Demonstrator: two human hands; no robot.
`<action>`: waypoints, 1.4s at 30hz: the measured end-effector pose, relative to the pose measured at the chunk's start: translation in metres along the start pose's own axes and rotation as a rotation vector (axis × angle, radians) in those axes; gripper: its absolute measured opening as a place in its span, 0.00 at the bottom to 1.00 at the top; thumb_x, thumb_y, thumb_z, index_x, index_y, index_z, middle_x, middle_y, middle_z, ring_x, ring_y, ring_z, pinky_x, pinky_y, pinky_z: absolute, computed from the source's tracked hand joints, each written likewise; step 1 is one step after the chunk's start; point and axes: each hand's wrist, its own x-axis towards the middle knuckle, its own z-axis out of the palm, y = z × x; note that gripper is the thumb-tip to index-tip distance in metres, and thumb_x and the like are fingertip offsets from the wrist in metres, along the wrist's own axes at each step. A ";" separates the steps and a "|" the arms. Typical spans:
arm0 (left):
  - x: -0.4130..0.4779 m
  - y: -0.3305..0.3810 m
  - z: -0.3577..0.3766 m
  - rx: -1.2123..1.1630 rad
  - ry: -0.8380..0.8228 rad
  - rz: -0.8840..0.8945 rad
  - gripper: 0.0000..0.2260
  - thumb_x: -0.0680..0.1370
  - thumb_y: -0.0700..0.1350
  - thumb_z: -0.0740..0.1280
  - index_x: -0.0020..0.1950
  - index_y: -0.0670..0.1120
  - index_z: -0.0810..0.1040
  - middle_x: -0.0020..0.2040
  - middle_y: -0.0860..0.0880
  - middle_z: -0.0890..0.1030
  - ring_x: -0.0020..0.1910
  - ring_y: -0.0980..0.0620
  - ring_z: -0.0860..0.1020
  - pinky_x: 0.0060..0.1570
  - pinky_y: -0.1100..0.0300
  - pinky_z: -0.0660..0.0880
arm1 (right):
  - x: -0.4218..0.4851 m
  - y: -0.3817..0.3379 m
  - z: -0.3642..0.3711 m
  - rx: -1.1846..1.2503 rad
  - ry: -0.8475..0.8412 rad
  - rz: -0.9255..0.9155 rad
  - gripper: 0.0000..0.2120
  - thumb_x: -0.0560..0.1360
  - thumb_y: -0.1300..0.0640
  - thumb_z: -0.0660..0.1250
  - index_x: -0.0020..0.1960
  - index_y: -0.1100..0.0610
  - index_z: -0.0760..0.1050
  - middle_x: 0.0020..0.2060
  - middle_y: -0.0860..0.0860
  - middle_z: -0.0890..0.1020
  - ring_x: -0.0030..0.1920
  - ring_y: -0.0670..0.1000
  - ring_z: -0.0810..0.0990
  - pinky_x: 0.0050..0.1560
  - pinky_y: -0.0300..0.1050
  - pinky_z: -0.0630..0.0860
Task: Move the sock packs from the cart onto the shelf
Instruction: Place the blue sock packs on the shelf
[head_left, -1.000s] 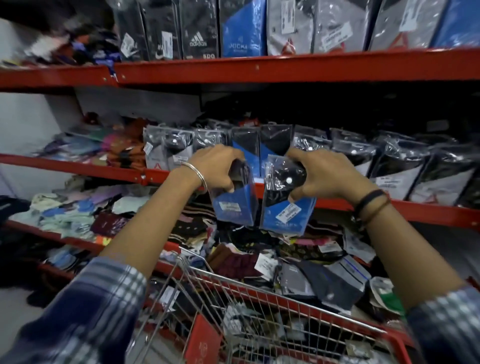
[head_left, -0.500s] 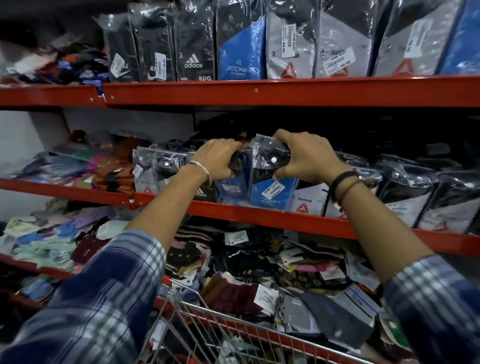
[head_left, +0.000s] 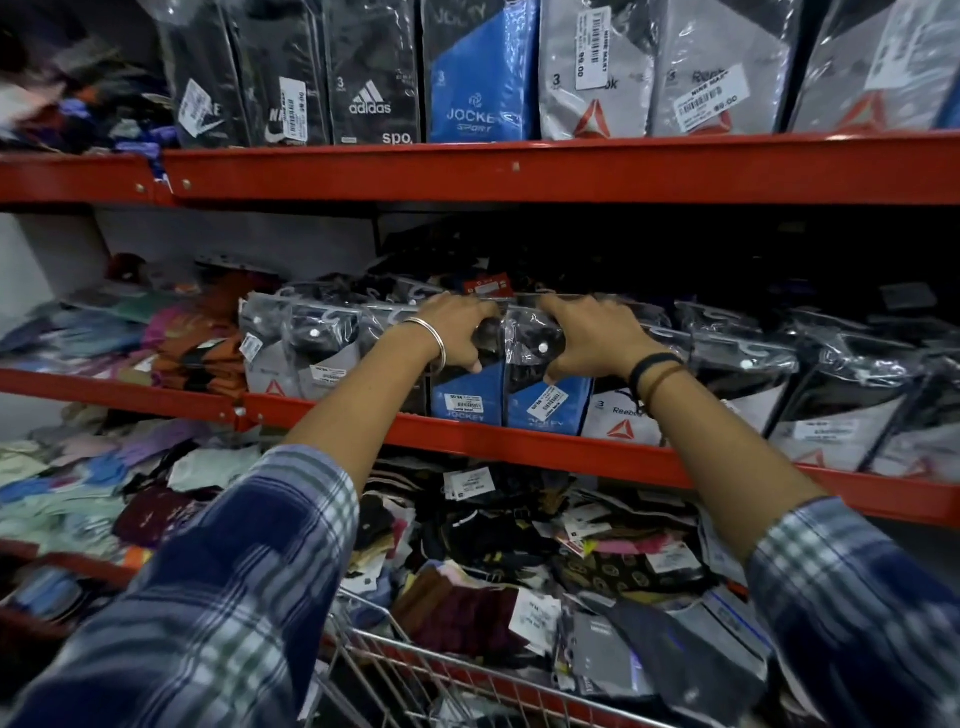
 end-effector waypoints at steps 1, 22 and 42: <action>0.003 0.000 -0.001 -0.012 -0.015 -0.006 0.36 0.67 0.48 0.76 0.70 0.45 0.64 0.66 0.41 0.73 0.63 0.40 0.71 0.62 0.51 0.67 | 0.005 0.001 0.003 -0.006 -0.038 0.005 0.42 0.62 0.46 0.77 0.70 0.53 0.61 0.61 0.57 0.77 0.60 0.61 0.75 0.56 0.53 0.73; -0.064 0.037 0.150 -0.016 0.623 0.063 0.27 0.79 0.49 0.54 0.76 0.43 0.50 0.78 0.49 0.43 0.76 0.48 0.47 0.75 0.50 0.46 | -0.068 -0.009 0.119 -0.120 0.455 -0.155 0.28 0.75 0.44 0.60 0.70 0.57 0.62 0.72 0.54 0.67 0.73 0.52 0.57 0.73 0.52 0.47; -0.046 0.042 0.171 -0.015 0.405 -0.048 0.33 0.77 0.67 0.40 0.76 0.49 0.40 0.76 0.50 0.32 0.76 0.48 0.37 0.72 0.48 0.36 | -0.060 0.012 0.133 -0.157 0.190 -0.219 0.42 0.73 0.29 0.44 0.77 0.56 0.45 0.77 0.51 0.49 0.77 0.49 0.44 0.75 0.52 0.42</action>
